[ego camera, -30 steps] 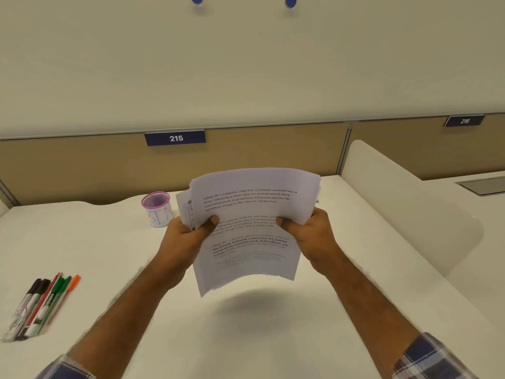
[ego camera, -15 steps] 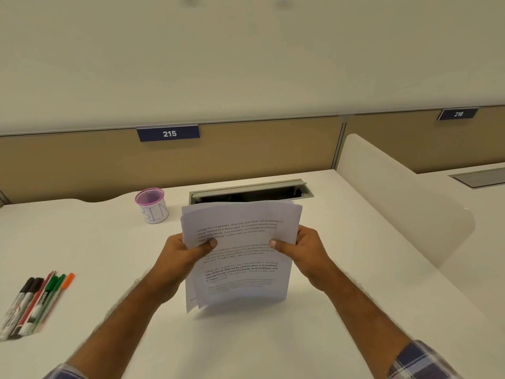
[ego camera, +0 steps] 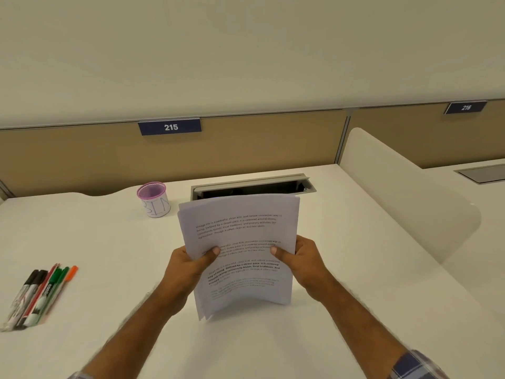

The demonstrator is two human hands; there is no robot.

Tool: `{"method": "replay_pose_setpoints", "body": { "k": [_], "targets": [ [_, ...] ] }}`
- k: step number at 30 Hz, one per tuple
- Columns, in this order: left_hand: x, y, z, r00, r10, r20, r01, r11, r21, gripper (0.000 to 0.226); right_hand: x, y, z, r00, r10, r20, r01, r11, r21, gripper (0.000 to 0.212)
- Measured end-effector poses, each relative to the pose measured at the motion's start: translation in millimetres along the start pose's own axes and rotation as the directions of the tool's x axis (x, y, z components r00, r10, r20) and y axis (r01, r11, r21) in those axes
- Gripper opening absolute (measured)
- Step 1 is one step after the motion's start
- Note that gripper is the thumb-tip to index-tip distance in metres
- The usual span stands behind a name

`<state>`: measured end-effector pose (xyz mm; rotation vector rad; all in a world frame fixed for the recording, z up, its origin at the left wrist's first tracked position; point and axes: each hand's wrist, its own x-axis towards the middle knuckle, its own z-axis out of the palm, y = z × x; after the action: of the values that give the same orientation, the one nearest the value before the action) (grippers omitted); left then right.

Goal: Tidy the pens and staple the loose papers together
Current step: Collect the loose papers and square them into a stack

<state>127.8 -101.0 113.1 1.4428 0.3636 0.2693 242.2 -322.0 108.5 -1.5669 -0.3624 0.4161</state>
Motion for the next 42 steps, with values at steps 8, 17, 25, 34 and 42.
{"method": "replay_pose_setpoints", "body": {
  "k": [8,17,25,34,42],
  "targets": [
    [-1.1,12.5,1.8,0.988,0.05,-0.145,-0.067,0.991,-0.114,0.041,-2.7,13.3,-13.9,0.995,-0.016,-0.096,0.018,1.0,0.019,0.032],
    [-0.8,35.9,17.6,0.995,0.067,-0.072,-0.09,0.915,-0.392,0.041,-13.0,30.7,-1.4,0.998,0.052,0.023,-0.057,0.856,0.515,0.076],
    [5.2,24.6,32.8,0.987,-0.101,-0.124,0.014,0.825,-0.565,0.043,-20.3,20.7,18.6,0.975,0.142,0.17,-0.222,0.636,0.739,0.049],
    [11.4,6.8,23.1,0.882,-0.372,-0.29,0.152,0.807,-0.571,0.035,-15.1,12.6,-0.2,0.973,0.226,-0.057,-0.156,0.811,0.564,0.034],
    [16.3,23.6,-47.7,0.956,-0.23,-0.184,0.162,0.932,-0.323,0.022,-18.2,-6.0,-51.6,0.979,0.202,0.007,-0.185,0.883,0.432,0.04]
  ]
}}
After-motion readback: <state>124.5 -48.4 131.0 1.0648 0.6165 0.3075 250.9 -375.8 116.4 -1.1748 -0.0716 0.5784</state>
